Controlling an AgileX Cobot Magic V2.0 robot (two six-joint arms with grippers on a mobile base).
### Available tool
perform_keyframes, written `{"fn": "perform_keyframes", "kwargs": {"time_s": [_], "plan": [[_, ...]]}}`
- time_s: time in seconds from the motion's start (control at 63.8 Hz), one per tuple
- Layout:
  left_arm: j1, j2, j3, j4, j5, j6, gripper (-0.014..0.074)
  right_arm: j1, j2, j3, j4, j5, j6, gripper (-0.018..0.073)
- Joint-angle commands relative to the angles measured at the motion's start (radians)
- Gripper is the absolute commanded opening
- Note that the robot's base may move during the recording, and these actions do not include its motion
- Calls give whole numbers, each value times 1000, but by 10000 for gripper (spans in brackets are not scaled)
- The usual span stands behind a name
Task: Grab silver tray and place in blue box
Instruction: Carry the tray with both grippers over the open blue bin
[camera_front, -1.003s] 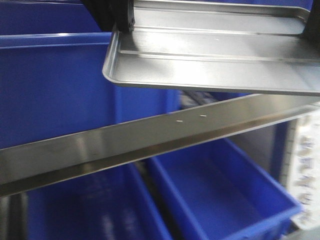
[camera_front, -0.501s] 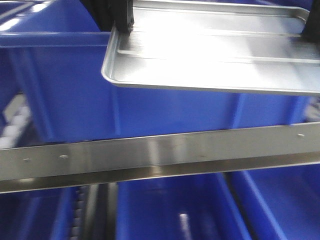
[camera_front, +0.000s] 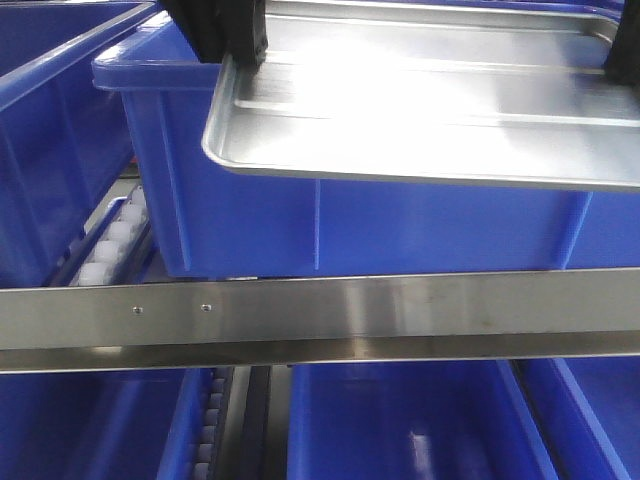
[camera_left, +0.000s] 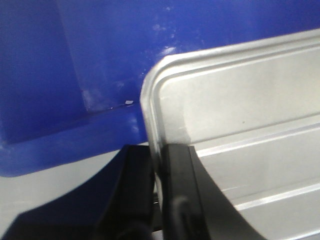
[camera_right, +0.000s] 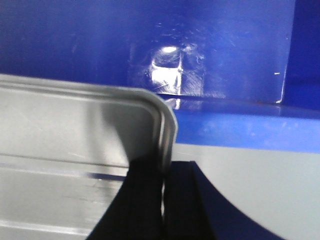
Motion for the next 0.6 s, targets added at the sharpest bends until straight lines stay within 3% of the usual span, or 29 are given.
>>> {"fn": "perform_keyframes", "kwargs": {"time_s": [0.0,0.58], "plan": [[-7,-42,-37,11,-63,-1,10,2,-34,-37,9,-39,-18,56],[-7,-42,-37,11,-63,-1,10,2,-34,-37,9,-39,-18,56]]}}
